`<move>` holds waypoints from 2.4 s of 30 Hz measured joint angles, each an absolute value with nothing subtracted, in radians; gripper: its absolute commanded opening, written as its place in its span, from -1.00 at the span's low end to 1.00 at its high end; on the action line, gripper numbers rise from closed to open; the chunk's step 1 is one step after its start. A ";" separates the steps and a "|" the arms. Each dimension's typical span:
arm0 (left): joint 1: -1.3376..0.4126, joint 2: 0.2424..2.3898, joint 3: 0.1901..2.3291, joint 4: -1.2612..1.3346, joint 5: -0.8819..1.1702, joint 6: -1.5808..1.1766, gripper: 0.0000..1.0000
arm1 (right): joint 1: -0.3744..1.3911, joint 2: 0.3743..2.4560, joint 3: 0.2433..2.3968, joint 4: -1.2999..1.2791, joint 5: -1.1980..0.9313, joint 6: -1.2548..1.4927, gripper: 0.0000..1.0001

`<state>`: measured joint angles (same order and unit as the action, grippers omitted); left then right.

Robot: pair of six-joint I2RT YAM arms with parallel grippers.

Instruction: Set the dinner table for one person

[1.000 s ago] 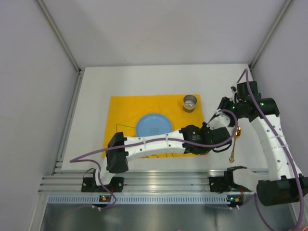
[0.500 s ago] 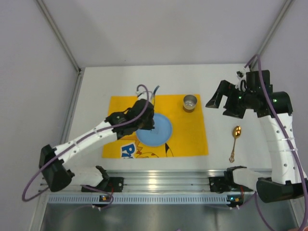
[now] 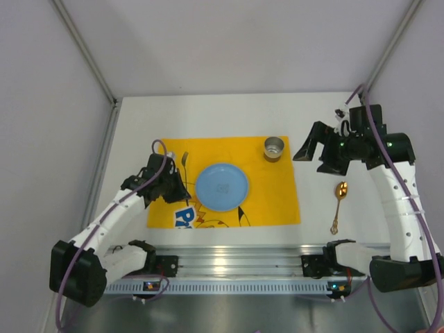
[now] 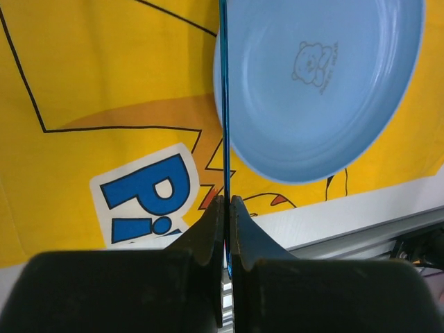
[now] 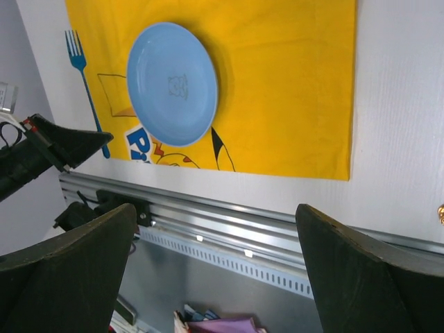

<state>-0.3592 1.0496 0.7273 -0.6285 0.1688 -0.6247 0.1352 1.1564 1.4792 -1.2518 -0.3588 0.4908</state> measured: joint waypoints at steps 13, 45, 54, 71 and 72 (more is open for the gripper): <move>-0.250 1.383 0.836 -0.689 0.239 -0.533 -0.78 | 0.142 1.156 1.388 -1.248 -0.353 0.490 0.96; -0.131 1.359 0.940 -0.810 0.219 -0.418 -0.01 | -0.176 1.453 1.058 -1.059 0.139 0.472 0.68; -0.131 1.343 0.920 -0.786 0.203 -0.404 -0.03 | -0.190 1.613 0.922 -0.906 0.191 0.474 -0.06; -0.131 1.318 0.894 -0.762 0.181 -0.405 -0.03 | -0.193 1.664 0.992 -0.886 0.241 0.430 -1.00; -0.131 1.308 0.892 -0.762 0.182 -0.405 -0.03 | -0.192 1.651 1.009 -0.890 0.242 0.427 -1.00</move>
<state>-0.1307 1.3083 0.8925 -0.7620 0.1818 -0.4046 -0.1917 1.6508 1.0092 -0.8898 0.2424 0.4274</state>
